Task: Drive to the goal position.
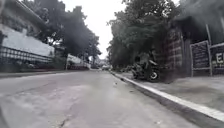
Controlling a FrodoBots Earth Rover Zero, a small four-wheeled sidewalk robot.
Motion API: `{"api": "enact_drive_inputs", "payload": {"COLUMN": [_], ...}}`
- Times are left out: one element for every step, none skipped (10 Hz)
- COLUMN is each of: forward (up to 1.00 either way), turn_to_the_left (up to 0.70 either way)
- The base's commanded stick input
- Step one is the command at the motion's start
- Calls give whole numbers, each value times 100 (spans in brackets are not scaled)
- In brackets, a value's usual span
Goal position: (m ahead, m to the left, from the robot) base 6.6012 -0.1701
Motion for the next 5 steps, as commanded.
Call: {"api": "enact_drive_inputs", "payload": {"forward": [70,70,70,70,70], "turn_to_the_left": [0,0,0,0,0]}}
